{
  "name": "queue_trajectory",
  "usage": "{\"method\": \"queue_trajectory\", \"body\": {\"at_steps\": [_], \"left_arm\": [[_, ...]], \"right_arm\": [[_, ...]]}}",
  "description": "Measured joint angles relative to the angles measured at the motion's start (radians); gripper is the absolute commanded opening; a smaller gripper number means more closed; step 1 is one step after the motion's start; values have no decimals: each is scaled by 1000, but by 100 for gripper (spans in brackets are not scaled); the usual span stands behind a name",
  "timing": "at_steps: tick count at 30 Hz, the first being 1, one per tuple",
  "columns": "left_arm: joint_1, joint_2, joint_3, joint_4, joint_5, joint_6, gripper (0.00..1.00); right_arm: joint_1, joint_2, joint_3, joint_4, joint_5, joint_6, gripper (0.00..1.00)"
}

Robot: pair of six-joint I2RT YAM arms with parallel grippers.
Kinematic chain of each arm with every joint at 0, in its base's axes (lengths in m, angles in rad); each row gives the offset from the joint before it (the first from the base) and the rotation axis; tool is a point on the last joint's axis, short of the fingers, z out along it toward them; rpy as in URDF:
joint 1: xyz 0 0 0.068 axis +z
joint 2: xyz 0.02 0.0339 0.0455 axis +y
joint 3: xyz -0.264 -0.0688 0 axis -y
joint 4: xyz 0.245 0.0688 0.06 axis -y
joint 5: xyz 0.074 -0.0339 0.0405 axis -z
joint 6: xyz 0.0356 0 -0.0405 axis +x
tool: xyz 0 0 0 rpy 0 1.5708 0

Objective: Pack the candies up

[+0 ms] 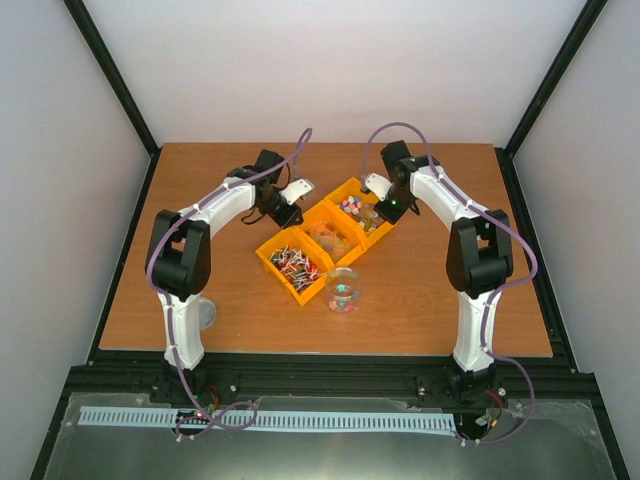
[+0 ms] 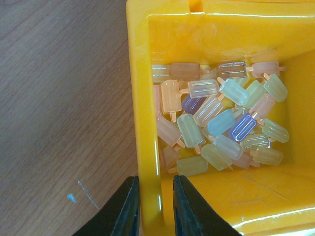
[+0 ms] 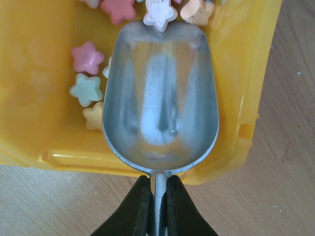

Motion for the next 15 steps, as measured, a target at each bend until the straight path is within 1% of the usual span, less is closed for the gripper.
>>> {"method": "queue_trajectory", "body": {"at_steps": [7,11,15], "left_arm": [[0,0,-10,17,9,55,15],[0,0,-10,20,11,84,15],[0,0,-10,20,12,106,15]], "right_arm": [[5,48,78,-53,-13,27,3],[8,55,73,-28,-47,52,3],[22,51,31,48,-82,61,3]]}}
